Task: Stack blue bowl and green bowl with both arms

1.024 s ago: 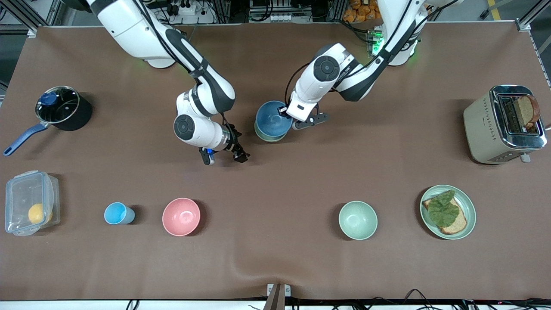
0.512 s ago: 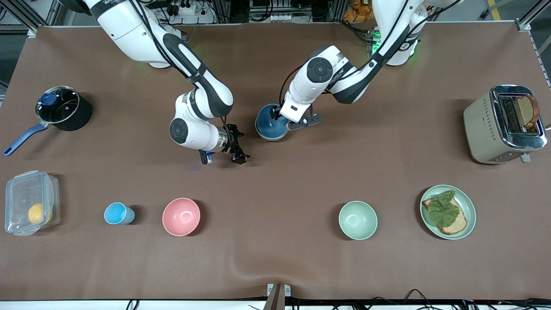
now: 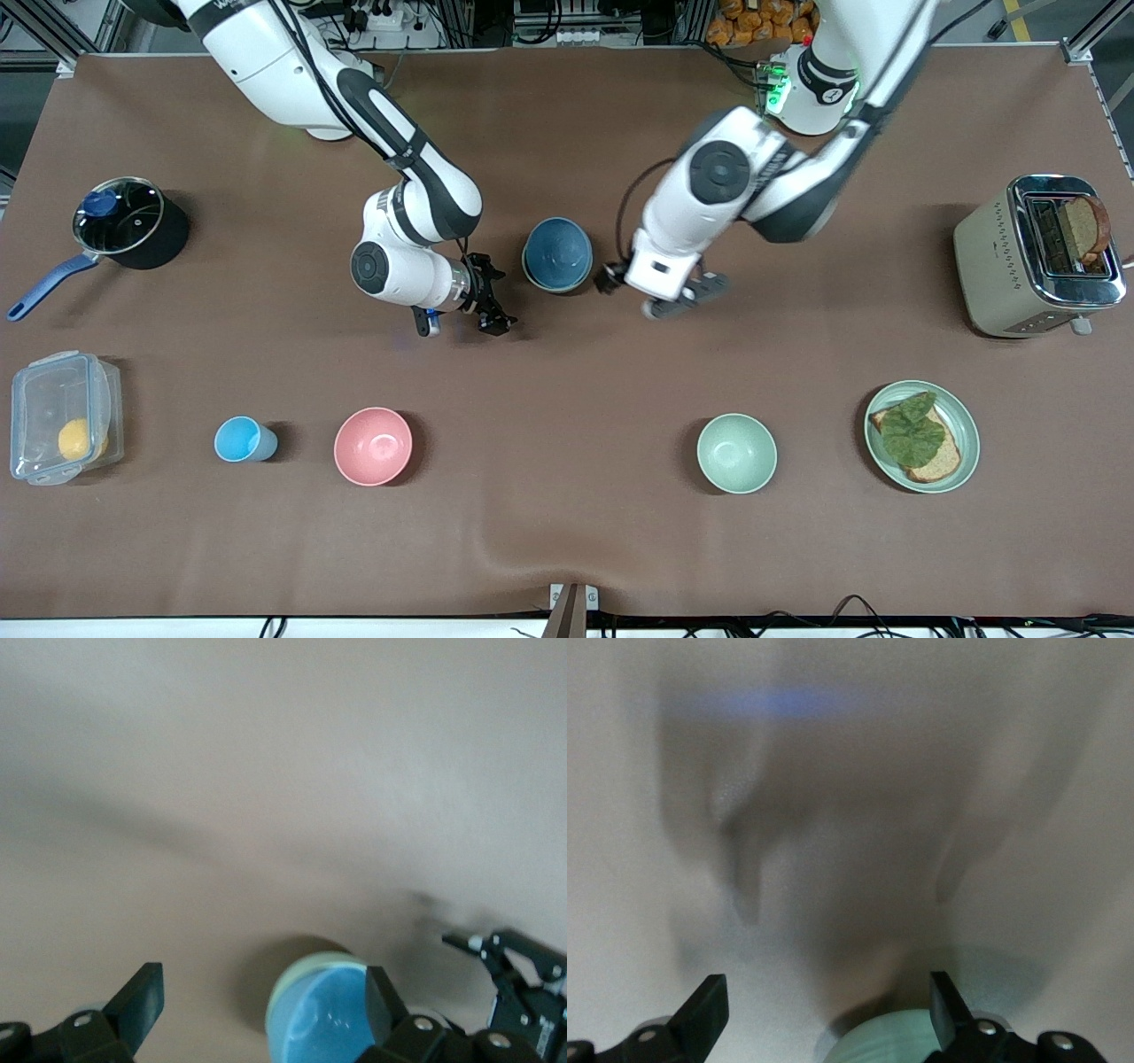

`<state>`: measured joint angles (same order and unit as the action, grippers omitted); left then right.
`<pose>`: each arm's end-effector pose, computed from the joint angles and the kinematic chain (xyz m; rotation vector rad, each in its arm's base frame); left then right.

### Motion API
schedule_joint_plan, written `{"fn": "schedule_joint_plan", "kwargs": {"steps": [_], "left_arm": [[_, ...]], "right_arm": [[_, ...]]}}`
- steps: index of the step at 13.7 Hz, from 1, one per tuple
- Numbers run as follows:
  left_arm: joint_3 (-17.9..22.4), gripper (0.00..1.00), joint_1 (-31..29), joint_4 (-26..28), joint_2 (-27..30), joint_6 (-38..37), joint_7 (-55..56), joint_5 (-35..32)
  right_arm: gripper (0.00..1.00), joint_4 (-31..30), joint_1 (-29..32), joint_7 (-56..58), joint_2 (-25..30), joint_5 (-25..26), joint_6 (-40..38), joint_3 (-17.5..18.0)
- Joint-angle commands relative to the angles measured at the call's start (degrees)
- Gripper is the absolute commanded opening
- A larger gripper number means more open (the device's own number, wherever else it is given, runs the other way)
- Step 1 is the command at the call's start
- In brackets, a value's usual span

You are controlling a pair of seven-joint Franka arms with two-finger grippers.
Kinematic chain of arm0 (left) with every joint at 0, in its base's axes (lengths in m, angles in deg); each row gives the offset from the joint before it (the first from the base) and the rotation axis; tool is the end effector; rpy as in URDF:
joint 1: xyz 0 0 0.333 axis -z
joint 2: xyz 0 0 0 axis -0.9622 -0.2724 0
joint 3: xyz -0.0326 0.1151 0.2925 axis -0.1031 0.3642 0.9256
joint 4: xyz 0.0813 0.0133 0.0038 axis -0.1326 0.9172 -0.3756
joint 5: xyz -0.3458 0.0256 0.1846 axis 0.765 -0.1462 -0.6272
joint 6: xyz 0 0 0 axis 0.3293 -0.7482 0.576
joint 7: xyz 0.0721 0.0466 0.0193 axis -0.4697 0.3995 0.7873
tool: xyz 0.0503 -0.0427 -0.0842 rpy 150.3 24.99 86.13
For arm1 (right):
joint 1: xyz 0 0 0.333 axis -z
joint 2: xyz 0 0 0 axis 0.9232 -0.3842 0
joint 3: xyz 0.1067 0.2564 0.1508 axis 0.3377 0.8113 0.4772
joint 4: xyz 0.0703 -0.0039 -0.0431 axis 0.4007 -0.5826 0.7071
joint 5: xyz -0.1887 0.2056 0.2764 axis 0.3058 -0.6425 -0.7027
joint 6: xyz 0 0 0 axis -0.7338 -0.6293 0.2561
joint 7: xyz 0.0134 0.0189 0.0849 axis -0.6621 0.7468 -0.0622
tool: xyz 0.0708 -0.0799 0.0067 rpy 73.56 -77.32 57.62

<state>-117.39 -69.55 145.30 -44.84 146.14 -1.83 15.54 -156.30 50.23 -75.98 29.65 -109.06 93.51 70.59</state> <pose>0.5251 -0.3784 0.3811 2.9325 0.6201 -0.1542 0.4993 0.3316 0.1812 -2.2638 1.7373 0.6412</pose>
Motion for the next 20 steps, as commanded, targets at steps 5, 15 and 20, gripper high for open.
{"fn": "schedule_joint_plan", "kwargs": {"steps": [5, 15, 20], "left_arm": [[-0.48, 1.0, -11.3, -16.19, 1.85, -20.68, -16.31, -2.04], [-0.39, 1.0, -25.28, -18.05, 12.58, -32.02, -40.57, -1.7], [25.3, 1.0, -6.09, -17.35, 19.08, -38.79, -47.35, 2.95]], "right_arm": [[1.0, 1.18, 10.38, 7.91, 6.35, 6.64, -17.31, 0.2], [1.0, 24.63, 23.31, 18.59, 10.14, 29.88, -58.27, 0.29], [1.0, 26.41, 26.67, 27.22, 18.04, 35.84, -59.45, 0.82]]}}
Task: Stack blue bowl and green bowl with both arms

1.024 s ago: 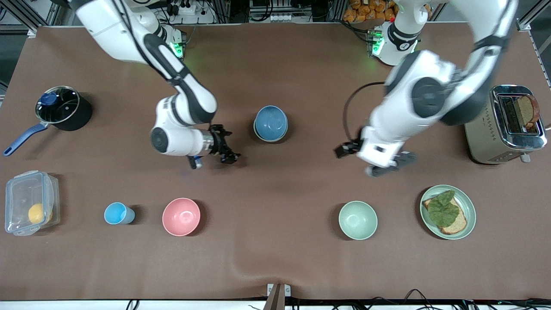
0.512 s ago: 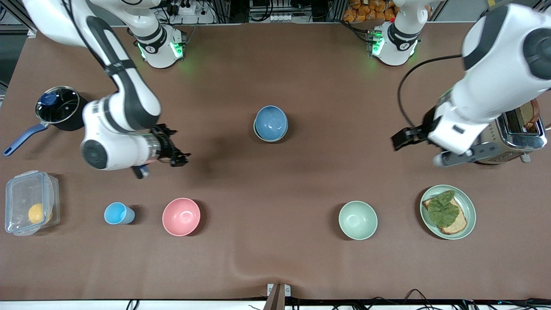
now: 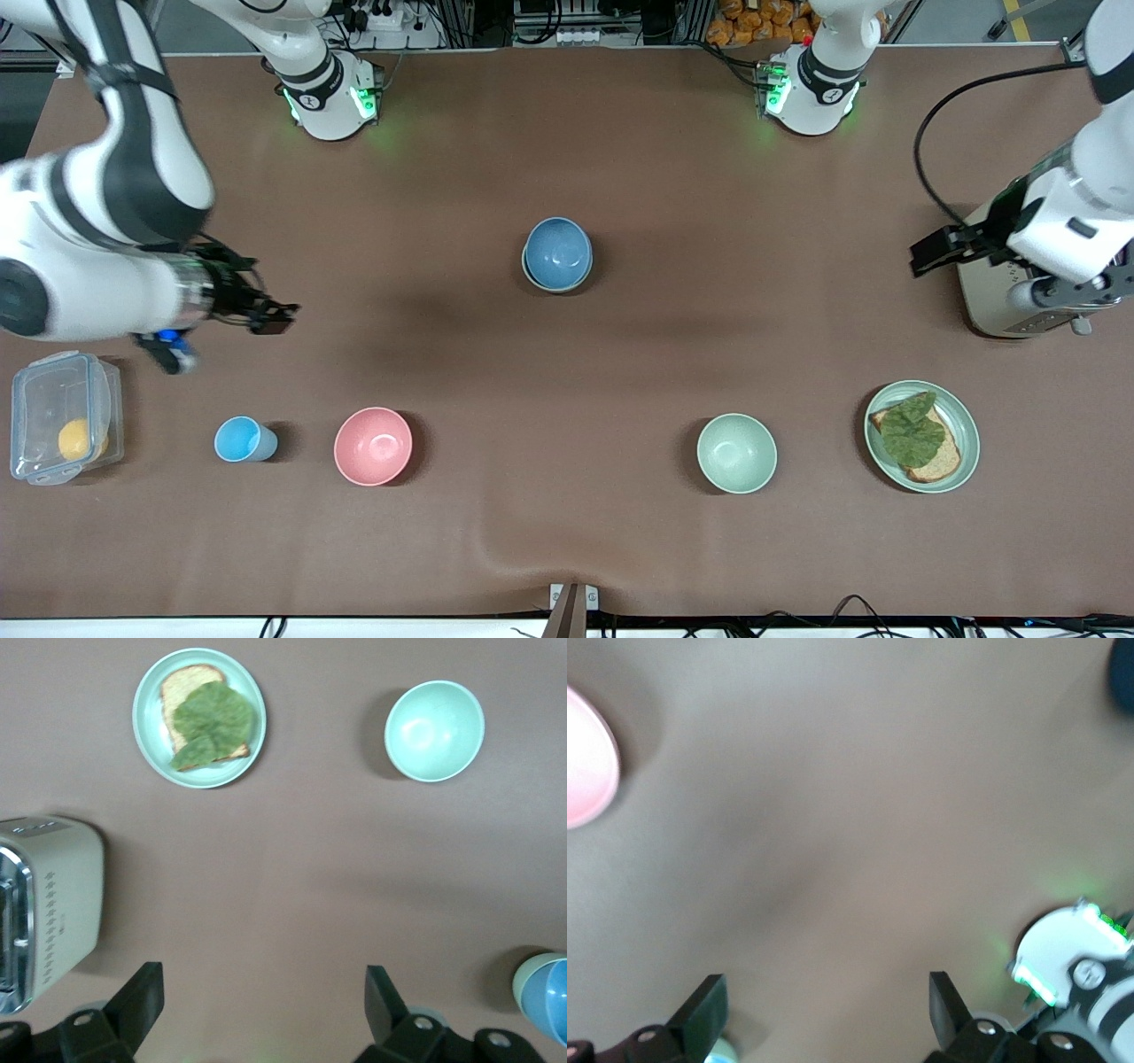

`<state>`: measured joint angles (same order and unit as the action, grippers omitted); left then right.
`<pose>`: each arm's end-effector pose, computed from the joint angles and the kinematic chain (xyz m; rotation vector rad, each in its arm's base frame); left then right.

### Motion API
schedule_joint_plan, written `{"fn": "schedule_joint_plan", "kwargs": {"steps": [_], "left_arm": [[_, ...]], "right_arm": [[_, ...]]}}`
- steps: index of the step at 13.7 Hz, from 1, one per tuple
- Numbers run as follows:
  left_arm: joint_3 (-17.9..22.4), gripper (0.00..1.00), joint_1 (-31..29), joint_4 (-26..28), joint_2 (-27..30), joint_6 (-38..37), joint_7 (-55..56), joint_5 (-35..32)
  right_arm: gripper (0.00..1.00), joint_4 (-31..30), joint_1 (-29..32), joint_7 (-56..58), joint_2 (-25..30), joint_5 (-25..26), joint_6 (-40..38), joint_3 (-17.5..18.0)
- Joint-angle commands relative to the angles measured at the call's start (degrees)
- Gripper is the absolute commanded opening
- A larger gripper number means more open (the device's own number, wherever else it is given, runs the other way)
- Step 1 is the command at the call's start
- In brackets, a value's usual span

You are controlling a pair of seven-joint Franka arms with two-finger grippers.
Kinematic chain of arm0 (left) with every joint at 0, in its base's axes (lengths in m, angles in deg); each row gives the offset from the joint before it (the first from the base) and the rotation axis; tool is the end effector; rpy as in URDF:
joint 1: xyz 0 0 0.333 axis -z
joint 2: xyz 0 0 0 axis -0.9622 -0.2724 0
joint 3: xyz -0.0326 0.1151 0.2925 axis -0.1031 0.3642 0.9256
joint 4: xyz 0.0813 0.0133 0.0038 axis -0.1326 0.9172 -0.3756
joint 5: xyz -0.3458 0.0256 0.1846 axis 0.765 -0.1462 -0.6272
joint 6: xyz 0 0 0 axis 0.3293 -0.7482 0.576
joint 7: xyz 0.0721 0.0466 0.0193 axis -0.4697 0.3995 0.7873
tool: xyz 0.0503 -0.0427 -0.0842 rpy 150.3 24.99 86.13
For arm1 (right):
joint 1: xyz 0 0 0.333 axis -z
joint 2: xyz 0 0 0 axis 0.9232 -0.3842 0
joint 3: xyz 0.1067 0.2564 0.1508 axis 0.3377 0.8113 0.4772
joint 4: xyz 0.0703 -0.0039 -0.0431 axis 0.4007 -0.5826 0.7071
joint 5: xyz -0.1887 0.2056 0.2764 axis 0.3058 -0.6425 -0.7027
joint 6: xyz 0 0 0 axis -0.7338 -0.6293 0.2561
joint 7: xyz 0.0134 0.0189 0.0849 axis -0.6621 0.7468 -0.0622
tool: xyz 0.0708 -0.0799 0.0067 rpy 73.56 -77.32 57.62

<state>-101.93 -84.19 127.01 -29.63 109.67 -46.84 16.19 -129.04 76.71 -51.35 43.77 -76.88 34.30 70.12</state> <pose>0.5795 -0.0728 0.6094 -3.1103 -0.2315 0.1064 0.6062 0.0609 0.4606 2.7632 -1.1953 -0.5539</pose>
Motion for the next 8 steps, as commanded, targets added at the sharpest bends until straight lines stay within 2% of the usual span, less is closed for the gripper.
{"fn": "schedule_joint_plan", "kwargs": {"steps": [1, 3, 6, 8], "left_arm": [[12.25, 1.0, 10.42, 0.94, 4.23, -3.54, -4.01, 2.93], [12.72, 1.0, 10.79, 1.47, 5.54, -3.82, -5.86, 3.2], [11.84, 1.0, 10.09, 2.0, 6.51, -3.73, -9.11, 3.2], [11.84, 1.0, 10.17, 1.3, 6.43, -3.56, -9.12, 3.02]], "right_arm": [[1.0, -0.85, -0.34, 4.96, 5.32, 4.55, -0.24, 1.03], [1.0, -0.94, -3.32, 8.57, 8.22, 4.91, -0.59, -1.59], [1.0, -1.02, -9.91, 15.76, 12.79, 4.91, -0.59, -8.97], [1.0, -1.03, -11.24, 22.97, 15.16, 4.74, -0.5, -11.53]]}}
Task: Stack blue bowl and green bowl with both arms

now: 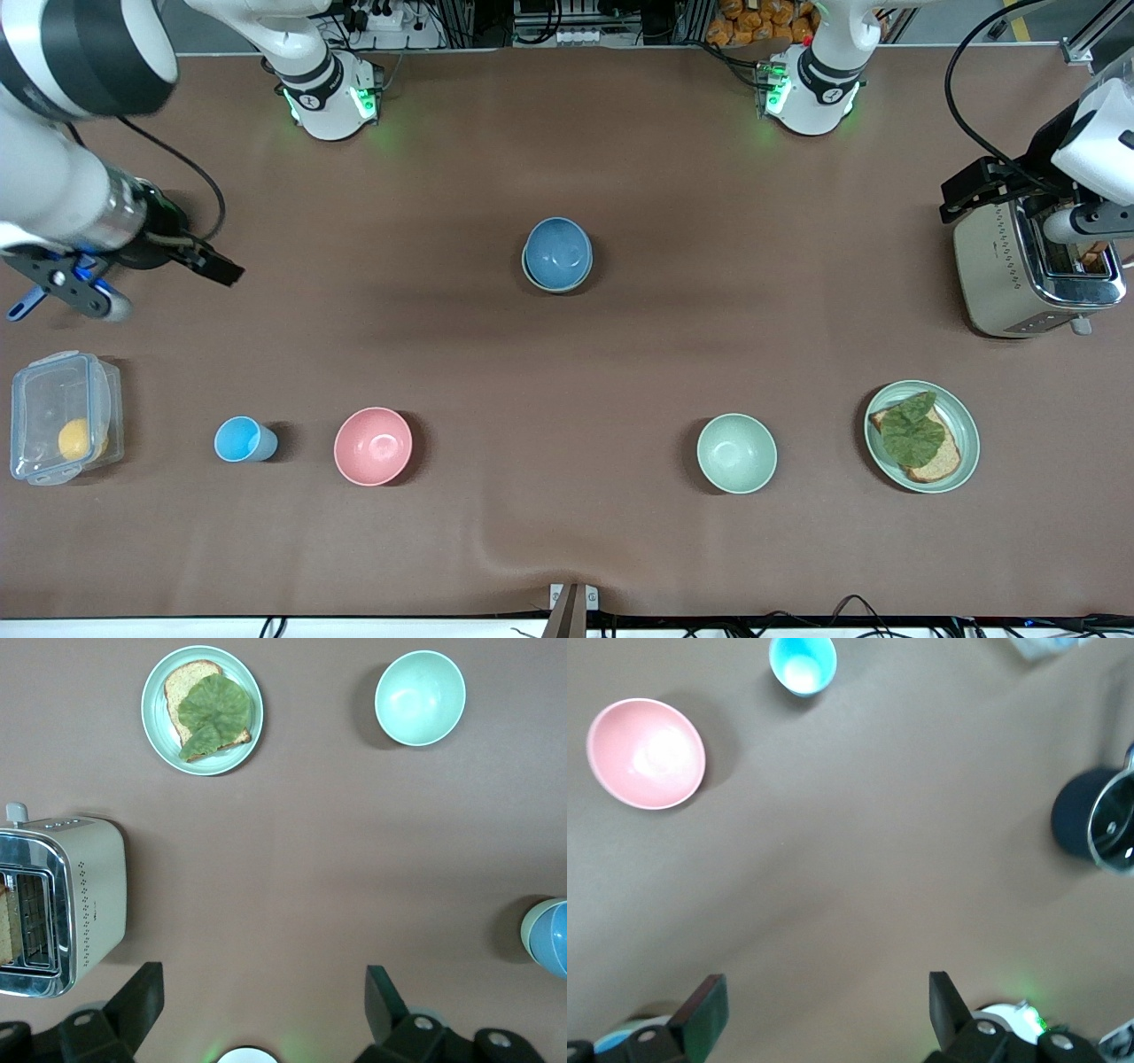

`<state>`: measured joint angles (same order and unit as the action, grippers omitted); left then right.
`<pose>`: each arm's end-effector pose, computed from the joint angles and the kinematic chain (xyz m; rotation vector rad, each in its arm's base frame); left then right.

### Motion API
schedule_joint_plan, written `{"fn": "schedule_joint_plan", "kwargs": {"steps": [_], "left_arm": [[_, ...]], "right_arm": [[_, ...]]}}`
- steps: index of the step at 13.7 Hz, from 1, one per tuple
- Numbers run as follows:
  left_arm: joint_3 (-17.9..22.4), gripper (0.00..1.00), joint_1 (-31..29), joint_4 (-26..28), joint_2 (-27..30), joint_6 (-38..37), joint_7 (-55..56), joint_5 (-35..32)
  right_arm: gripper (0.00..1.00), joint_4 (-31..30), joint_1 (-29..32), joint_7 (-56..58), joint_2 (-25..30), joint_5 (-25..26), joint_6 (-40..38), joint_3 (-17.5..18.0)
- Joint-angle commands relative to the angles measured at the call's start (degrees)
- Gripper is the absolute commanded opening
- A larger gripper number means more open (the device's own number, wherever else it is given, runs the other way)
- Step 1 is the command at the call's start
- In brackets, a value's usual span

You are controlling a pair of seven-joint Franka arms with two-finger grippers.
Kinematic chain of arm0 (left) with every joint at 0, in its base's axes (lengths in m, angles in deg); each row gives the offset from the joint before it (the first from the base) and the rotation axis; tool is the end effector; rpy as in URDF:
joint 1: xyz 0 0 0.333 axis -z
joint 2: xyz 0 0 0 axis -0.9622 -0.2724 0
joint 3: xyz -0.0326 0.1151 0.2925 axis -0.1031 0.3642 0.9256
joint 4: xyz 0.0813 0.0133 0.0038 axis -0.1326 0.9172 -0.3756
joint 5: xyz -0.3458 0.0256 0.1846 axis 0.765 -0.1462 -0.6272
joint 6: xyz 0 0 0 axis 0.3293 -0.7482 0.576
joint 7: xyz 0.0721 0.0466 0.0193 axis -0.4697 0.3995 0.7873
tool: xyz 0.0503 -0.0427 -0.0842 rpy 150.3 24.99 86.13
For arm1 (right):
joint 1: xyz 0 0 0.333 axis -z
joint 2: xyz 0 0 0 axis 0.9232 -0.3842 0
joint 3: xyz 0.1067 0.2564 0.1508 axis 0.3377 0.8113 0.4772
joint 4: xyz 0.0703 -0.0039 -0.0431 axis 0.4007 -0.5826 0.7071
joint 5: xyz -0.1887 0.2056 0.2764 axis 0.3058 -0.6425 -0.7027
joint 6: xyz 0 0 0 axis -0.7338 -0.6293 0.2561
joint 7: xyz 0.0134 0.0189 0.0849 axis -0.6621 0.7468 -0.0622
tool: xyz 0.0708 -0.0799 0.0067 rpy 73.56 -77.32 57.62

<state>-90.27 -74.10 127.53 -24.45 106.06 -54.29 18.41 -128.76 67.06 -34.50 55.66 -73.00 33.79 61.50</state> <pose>0.5475 -0.0685 0.6481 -3.1276 -0.0682 0.0912 0.5670 0.0738 0.5788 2.9505 -0.7615 -0.2135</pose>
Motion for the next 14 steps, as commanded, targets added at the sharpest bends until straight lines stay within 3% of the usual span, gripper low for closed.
{"fn": "schedule_joint_plan", "kwargs": {"steps": [1, 14], "left_arm": [[0.18, 1.0, 0.08, 0.78, 1.34, 0.05, -1.67, 0.72], [-0.26, 1.0, 0.35, -0.01, 2.92, 0.05, -1.85, 0.63]], "right_arm": [[1.0, -1.39, -1.59, 9.64, 4.42, 0.86, 0.18, -3.09], [1.0, -0.07, 0.08, 22.68, 6.37, 1.47, 5.02, -3.09]]}}
